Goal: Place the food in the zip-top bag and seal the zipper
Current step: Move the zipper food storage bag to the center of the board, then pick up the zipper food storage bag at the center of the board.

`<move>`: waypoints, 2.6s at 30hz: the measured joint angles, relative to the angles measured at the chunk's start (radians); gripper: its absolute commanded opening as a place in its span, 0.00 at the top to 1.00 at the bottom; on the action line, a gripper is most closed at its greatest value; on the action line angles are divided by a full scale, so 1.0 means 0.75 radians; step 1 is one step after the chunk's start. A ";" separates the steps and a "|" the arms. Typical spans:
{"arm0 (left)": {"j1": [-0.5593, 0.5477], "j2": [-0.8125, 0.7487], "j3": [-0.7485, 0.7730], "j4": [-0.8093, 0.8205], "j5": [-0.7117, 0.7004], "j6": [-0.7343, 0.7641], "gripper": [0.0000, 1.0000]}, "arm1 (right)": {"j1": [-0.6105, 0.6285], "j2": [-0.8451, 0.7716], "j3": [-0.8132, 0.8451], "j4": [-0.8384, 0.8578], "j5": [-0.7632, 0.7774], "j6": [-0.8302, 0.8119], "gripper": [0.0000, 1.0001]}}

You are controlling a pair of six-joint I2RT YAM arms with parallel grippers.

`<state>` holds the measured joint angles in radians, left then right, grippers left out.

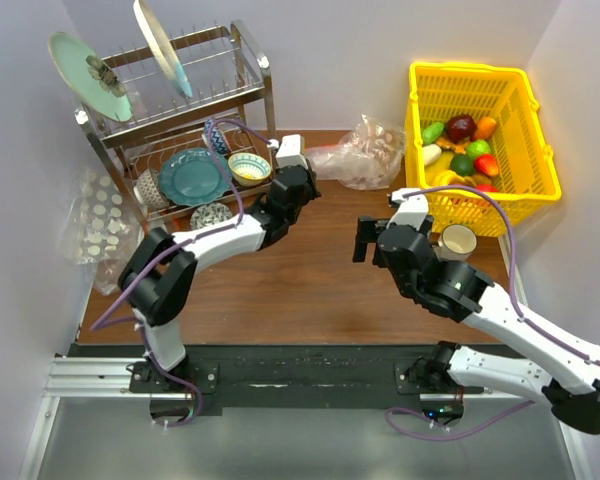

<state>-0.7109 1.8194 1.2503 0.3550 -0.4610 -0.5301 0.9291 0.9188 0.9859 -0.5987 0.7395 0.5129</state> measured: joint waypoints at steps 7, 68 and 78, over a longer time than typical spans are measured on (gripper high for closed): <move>-0.030 -0.317 -0.298 0.003 0.120 -0.017 1.00 | -0.002 -0.001 0.003 0.019 -0.009 0.006 0.01; -0.015 -1.315 -0.855 -0.904 0.455 -0.085 0.08 | -0.500 1.684 1.003 -0.037 -1.040 -0.585 0.71; -0.015 -1.269 -0.861 -0.917 0.469 -0.081 0.08 | -0.501 1.557 0.909 -0.045 -1.047 -0.604 0.95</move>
<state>-0.7219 0.8680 0.6044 -0.3328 -0.1089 -0.5911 0.5533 2.0865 1.6676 -0.6327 -0.0456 0.0597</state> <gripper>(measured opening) 0.922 0.061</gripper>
